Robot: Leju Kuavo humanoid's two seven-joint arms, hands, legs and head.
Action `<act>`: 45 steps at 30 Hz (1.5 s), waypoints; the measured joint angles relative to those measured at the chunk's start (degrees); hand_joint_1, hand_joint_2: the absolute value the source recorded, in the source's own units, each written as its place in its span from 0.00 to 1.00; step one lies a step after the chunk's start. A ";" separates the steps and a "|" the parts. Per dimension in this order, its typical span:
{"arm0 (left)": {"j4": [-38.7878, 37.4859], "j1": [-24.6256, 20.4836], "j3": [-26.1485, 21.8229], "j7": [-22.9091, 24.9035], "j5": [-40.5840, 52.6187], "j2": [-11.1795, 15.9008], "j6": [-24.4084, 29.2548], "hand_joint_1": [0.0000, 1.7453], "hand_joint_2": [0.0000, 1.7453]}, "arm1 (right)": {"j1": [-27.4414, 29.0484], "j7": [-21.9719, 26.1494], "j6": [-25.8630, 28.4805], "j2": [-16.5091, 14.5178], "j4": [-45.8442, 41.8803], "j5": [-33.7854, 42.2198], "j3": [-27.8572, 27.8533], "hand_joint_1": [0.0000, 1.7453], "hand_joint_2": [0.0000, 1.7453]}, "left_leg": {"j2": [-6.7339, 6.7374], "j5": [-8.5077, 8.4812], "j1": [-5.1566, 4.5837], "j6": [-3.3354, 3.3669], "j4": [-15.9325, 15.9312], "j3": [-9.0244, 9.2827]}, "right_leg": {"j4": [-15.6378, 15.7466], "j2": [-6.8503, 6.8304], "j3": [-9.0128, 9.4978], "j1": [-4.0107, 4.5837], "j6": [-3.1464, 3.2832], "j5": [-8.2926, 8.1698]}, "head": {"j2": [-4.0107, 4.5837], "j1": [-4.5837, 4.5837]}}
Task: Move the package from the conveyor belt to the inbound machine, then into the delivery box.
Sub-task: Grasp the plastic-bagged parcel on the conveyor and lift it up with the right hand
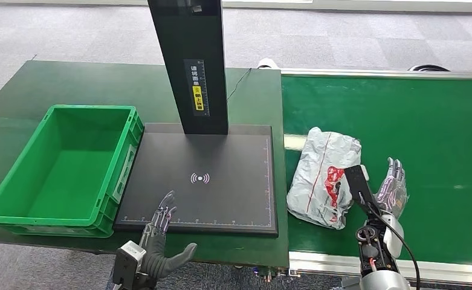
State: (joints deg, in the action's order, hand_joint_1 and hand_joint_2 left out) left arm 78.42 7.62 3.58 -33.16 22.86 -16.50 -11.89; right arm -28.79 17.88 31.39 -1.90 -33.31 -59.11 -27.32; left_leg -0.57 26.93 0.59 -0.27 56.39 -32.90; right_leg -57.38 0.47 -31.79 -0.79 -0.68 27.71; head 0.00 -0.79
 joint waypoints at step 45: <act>-4.48 -3.69 0.88 -0.97 -1.10 1.11 -1.29 0.00 1.00 | -3.33 -10.48 -35.17 1.74 11.79 -4.03 10.75 1.00 1.00 | 0.02 0.38 0.02 0.06 -0.02 1.26 | 0.08 -0.10 0.93 0.00 -0.08 0.56 | 0.00 0.06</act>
State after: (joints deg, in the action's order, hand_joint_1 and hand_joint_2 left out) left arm 73.94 3.93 4.46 -34.12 21.76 -15.39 -13.18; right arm -32.12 7.40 -3.79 -0.16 -21.52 -63.14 -16.57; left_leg -0.54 27.31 0.61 -0.22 56.37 -31.63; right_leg -57.30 0.37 -30.86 -0.79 -0.75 28.28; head 0.00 -0.73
